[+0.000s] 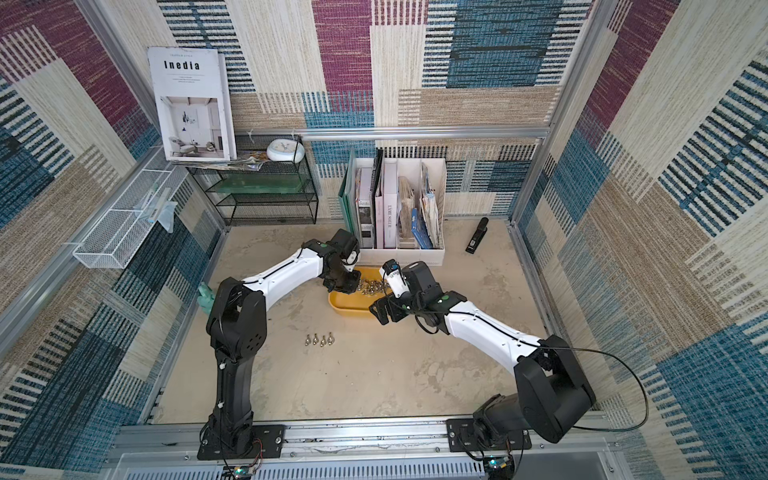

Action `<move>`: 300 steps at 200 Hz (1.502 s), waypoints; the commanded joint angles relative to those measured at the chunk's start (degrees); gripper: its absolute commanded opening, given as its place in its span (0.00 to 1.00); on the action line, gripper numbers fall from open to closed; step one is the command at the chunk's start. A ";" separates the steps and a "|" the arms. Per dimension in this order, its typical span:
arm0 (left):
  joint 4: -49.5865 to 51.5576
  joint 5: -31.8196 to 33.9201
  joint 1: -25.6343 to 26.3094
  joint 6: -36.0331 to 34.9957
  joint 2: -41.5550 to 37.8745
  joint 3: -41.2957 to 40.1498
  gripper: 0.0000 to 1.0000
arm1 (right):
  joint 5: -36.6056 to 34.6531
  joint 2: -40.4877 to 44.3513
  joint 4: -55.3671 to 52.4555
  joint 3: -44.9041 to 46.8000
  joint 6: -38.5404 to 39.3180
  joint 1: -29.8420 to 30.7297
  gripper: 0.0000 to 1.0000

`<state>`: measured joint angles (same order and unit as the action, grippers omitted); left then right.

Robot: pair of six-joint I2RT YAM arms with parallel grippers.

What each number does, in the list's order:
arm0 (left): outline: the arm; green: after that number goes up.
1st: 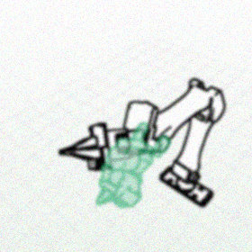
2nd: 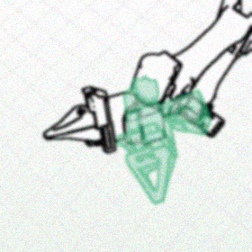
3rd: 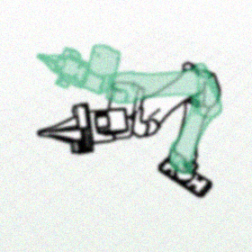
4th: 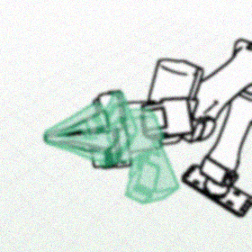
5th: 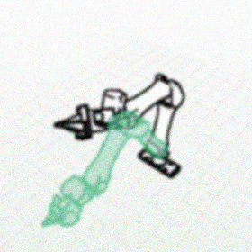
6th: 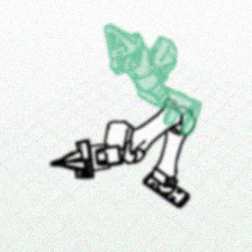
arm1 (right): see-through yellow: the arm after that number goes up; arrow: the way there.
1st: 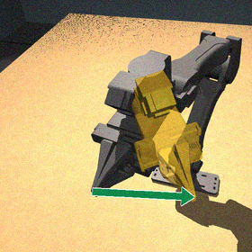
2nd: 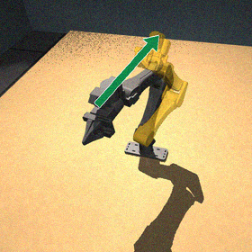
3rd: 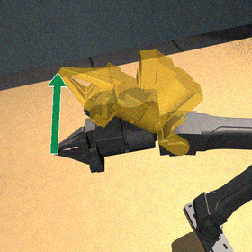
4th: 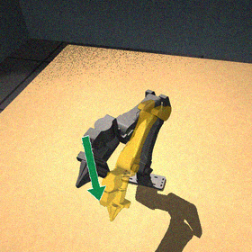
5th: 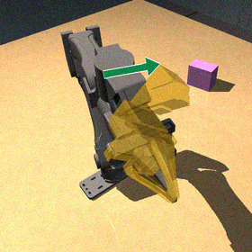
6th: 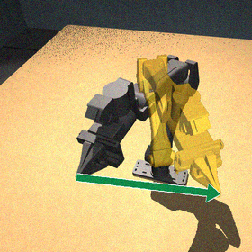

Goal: Take out the wing nut from the storage box
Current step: Pick up the wing nut from the storage box, then place the wing nut at the center of the board.

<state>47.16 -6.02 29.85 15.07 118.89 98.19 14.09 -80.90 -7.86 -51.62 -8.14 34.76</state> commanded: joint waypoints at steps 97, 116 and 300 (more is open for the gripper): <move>3.19 4.55 4.73 18.92 -18.31 -15.53 0.11 | 3.14 4.81 4.77 4.49 -3.47 0.67 0.99; 6.03 9.37 7.16 19.54 -20.60 -18.04 0.11 | 3.00 6.64 4.94 6.02 -3.90 0.79 0.99; 14.63 27.00 23.65 27.76 -4.34 -14.52 0.10 | -2.92 34.09 -6.04 20.57 -16.88 1.87 0.99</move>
<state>59.81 18.50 52.80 41.63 113.14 83.15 13.52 -49.30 -11.29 -31.83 -21.82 36.53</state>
